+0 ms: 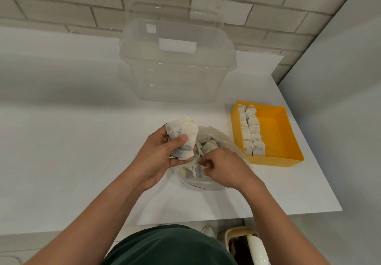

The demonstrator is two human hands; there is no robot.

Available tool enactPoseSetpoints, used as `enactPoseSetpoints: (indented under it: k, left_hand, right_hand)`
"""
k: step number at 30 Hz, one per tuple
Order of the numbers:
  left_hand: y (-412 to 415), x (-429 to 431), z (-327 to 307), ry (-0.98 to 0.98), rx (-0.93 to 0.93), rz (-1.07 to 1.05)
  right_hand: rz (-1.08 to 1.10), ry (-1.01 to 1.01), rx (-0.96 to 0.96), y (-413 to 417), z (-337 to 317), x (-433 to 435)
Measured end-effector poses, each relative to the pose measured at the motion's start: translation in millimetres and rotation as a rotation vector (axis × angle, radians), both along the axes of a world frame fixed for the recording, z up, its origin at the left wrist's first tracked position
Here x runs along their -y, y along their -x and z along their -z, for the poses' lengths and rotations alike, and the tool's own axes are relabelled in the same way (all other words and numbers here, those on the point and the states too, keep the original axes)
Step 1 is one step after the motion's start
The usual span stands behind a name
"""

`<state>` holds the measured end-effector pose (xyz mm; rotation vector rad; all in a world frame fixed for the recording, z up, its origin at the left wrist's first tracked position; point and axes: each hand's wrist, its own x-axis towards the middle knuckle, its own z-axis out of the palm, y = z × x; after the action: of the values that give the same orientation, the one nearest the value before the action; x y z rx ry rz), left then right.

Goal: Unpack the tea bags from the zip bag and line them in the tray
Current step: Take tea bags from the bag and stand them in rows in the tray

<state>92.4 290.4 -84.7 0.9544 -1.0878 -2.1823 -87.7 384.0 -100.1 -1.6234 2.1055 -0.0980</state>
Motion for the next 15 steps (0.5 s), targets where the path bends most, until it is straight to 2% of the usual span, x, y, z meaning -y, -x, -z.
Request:
enactPoseSetpoints:
  k: [2,5,7,11,15]
  left_hand:
    - [0,0,-1,0.012,0.002,0.015]
    - [2,0,-3,0.012,-0.003,0.016]
    - [6,0,-4,0.014,-0.007,0.019]
    - [20,-6,-9,0.027,-0.005,0.029]
    - [40,-17,-14,0.033,0.005,0.041]
  right_hand:
    - [0.022,0.015,0.035,5,-4,-5]
    - [0.117,0.138,0.215,17,-14,-19]
    - [0.25,0.251,0.437,24,-20,-29]
    - [0.551,0.521,1.011,31,-29,-45]
    - [0.648,0.704,1.368,43,-41,-47]
